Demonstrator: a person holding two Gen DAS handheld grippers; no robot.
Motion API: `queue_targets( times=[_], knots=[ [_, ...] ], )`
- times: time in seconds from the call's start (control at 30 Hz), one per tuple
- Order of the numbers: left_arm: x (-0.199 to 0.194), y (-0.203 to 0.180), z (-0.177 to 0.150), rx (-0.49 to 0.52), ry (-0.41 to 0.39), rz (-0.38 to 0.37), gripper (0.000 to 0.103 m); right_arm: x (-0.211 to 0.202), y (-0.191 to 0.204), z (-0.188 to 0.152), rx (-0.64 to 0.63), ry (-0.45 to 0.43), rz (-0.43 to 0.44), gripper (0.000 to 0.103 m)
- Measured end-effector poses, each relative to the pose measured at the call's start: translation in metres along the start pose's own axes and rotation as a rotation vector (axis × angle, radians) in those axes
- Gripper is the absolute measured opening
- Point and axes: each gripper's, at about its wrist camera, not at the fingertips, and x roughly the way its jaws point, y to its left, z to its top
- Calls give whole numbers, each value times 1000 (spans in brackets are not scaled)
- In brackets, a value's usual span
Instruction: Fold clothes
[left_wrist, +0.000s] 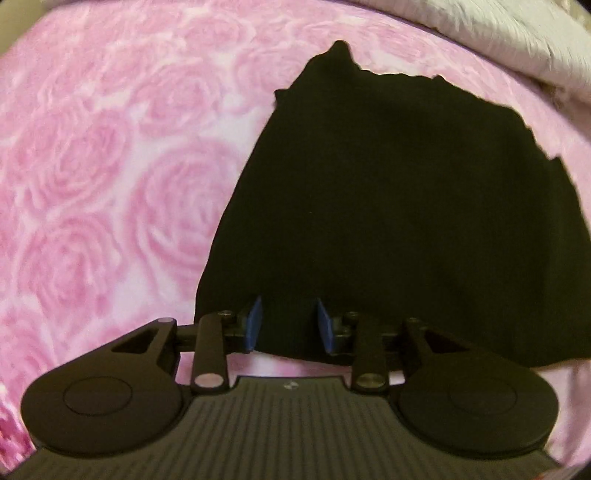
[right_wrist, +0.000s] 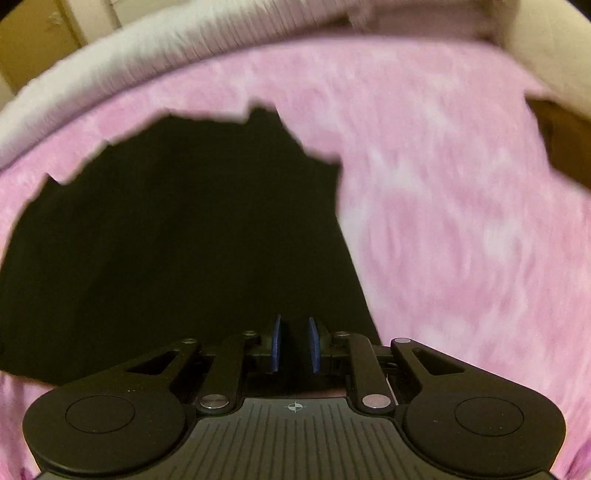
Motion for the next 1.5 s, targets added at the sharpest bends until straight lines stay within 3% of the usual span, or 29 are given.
queue_targets(
  times=[0.07,0.17,0.23,0.27,0.3,0.53,0.77,1.13,1.5],
  knots=[
    [-11,-11,1,63,7,13,28,-13,2,0,63,-28,-12,16],
    [-41,-12,-8,45,35,-8,27,-45,15,-8,96,-55,-29,17],
    [-68,-11,-19,24,26,-24,28,-67,28,-20,102,-56,-22,31],
    [-82,-10,-25,13,22,-33,28,-80,37,-29,99,-45,-22,54],
    [-96,-11,-31,17,20,-32,28,-92,45,-37,96,-33,-21,70],
    [-186,-7,-71,53,-25,-51,29,-160,99,-80,38,-18,9,70],
    [-237,-8,-81,103,-94,-63,30,-221,124,-91,15,-97,15,70],
    [-266,-7,-92,140,-108,-83,30,-265,131,-108,-3,-100,-7,70],
    [-274,-18,-92,170,-81,-90,30,-281,138,-100,-32,-95,-23,70]
  ],
)
